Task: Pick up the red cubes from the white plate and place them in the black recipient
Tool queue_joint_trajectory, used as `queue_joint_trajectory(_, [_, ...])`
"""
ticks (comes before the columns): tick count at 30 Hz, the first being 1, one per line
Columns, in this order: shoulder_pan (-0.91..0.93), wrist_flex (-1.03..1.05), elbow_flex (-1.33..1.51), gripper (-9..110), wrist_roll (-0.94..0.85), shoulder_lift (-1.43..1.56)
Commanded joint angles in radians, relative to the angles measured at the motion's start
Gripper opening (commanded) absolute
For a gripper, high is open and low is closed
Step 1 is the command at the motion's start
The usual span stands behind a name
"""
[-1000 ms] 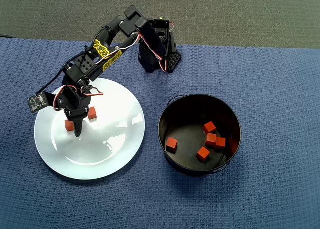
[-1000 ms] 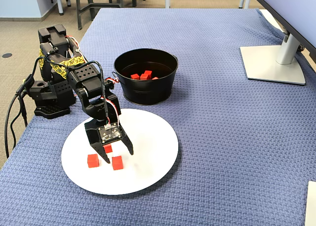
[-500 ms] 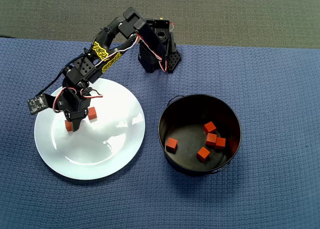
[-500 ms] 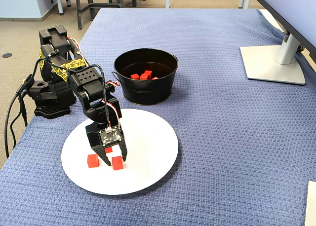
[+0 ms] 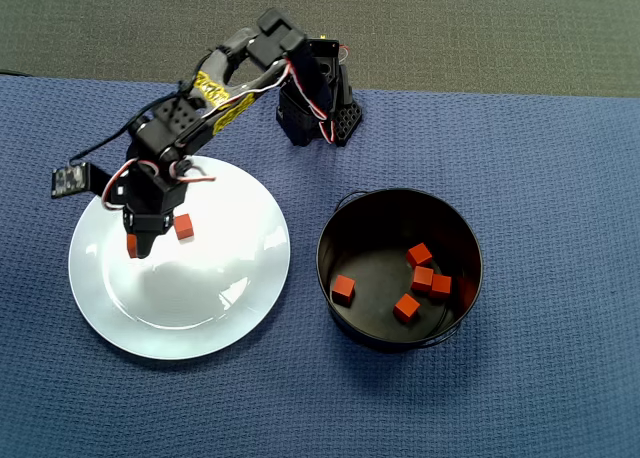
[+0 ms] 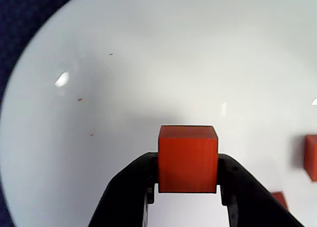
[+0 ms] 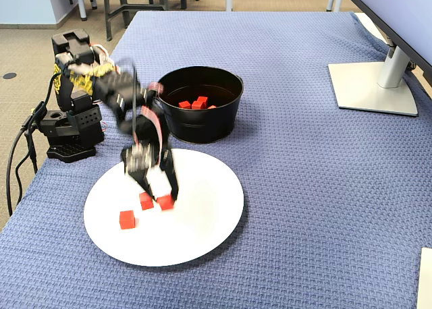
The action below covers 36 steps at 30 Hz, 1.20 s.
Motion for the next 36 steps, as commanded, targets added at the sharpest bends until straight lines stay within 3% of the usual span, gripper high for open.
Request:
queue_joint_trajectory(1, [-0.100,0.135,-0.129,0,0.137,0.199])
queue_joint_trajectory(6, [-0.262,0.167,-0.018,0,0.285,0.399])
queue_joint_trajectory(16, [-0.765,0.149,0.296,0,0.595,0.719])
queue_joint_trajectory(20, [-0.917,0.152,0.357,1,0.649,0.776])
queue_joint_trajectory(23, [-0.985,0.187,0.380,24,0.592,0.787])
queue_joint_trajectory(27, [-0.877,0.193,0.334,33,0.520,0.741])
queue_joint_trajectory(36, [-0.295,0.107,0.255,30,0.078,0.520])
